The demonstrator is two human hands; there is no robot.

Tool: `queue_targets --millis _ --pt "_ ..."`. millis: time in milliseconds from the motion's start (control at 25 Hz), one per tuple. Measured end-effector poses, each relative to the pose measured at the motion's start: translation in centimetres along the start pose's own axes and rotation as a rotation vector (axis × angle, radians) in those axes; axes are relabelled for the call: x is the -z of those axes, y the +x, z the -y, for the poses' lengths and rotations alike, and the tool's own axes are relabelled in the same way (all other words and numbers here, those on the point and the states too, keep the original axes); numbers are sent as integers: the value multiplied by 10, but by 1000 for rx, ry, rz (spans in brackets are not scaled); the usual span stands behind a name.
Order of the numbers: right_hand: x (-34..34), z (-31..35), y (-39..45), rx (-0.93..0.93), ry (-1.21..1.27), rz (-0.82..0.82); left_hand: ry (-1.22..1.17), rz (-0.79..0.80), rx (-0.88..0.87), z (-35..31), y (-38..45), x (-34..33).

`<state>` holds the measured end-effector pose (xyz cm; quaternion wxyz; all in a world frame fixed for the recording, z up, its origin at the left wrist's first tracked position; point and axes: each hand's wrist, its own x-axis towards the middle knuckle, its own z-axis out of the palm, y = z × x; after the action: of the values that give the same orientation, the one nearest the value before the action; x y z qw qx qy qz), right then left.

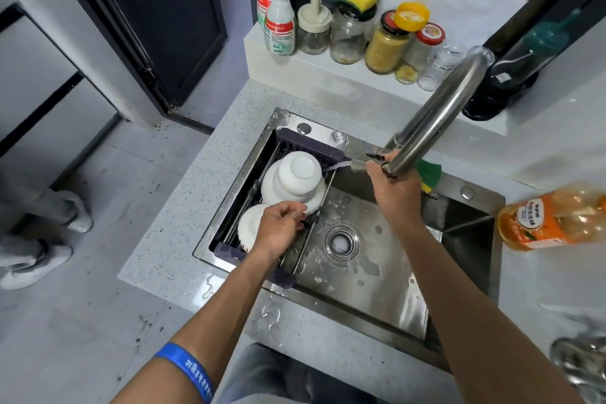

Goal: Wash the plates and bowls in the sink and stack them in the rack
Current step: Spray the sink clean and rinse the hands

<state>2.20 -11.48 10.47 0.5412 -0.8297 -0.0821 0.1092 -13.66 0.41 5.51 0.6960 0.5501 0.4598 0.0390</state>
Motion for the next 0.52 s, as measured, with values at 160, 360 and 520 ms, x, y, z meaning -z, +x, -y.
queue_targets --millis 160,360,520 --pt "46 -21 2 31 -156 -14 20 35 17 8 3 -19" --pt "105 -40 16 14 -356 -57 95 95 18 17 1 -49" --pt "137 -46 31 11 -389 -88 113 114 4 19 -3 -65"
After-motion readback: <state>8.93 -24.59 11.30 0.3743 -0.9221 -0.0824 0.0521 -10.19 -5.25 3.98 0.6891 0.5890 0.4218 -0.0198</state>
